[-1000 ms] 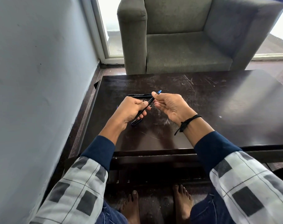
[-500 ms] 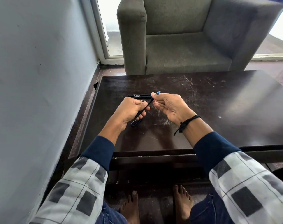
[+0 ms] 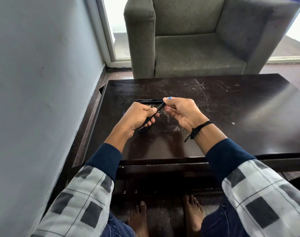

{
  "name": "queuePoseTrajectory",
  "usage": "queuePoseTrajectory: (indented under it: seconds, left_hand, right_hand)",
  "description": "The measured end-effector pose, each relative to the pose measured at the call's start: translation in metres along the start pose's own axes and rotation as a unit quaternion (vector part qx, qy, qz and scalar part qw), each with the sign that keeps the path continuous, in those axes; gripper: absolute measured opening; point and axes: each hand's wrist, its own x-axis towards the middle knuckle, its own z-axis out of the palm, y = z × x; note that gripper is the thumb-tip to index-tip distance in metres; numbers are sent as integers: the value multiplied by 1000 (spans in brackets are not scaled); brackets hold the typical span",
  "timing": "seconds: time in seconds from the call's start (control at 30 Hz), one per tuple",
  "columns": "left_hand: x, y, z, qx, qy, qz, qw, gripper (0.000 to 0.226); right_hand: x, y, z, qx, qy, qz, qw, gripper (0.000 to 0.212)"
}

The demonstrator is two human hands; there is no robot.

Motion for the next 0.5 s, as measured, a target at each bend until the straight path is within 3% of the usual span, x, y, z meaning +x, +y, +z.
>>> queuePoseTrajectory:
  seconds: [0.5]
  left_hand:
    - [-1,1,0,7,-1,-5,1000,28]
  right_hand:
    - [1,1,0,5,-12,1,1000,18]
